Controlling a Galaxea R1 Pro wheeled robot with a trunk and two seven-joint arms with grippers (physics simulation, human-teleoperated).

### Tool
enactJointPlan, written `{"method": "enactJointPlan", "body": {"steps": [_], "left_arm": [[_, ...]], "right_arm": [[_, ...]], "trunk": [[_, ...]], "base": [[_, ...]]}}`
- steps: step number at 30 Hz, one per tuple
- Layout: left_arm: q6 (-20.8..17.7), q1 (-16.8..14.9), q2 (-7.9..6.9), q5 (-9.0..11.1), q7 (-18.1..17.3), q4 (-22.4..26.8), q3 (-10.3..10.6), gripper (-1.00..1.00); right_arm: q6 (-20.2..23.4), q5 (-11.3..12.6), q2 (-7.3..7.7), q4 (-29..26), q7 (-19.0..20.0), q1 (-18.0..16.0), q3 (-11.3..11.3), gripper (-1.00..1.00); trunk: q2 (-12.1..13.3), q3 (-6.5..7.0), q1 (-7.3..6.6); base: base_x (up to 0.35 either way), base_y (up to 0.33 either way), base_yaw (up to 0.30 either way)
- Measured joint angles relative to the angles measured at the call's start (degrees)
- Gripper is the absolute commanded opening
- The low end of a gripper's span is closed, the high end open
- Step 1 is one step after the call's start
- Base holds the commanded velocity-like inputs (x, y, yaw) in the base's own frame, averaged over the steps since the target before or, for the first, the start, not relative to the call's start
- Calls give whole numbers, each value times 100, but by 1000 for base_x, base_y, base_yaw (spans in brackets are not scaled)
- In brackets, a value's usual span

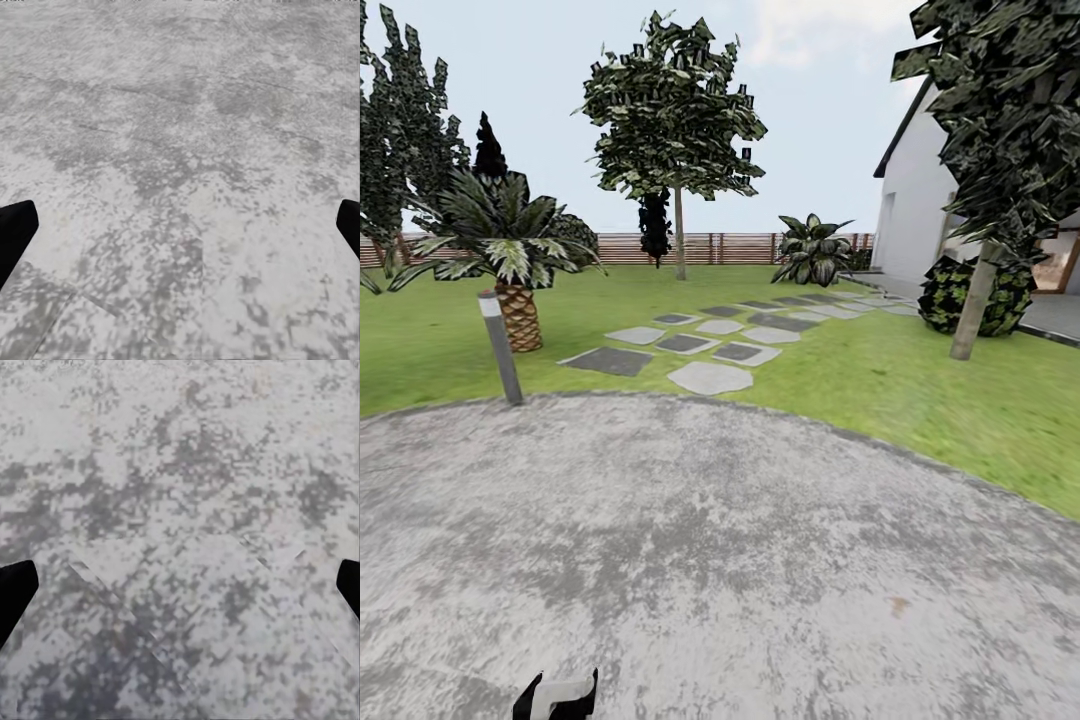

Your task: In the garden, pick up the pesticide atomizer on the floor and spray pesticide onto both trees until each tree trunk is fully covered.

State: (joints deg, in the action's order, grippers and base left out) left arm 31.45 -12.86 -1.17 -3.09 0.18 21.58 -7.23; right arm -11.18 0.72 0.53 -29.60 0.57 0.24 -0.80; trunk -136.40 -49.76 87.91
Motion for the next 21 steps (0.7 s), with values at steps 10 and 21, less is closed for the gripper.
{"method": "enactJointPlan", "body": {"steps": [10, 21], "left_arm": [[0, 2, 0, 0, 0, 0, 0, 100], [0, -2, 0, 0, 1, -5, 0, 100]], "right_arm": [[4, 7, 1, 4, 4, 0, 0, 100], [-2, 8, 1, 10, 3, 0, 0, 100]], "trunk": [[0, 0, 0], [0, 21, 0]], "base": [[328, 0, 0], [328, 0, -20]]}}
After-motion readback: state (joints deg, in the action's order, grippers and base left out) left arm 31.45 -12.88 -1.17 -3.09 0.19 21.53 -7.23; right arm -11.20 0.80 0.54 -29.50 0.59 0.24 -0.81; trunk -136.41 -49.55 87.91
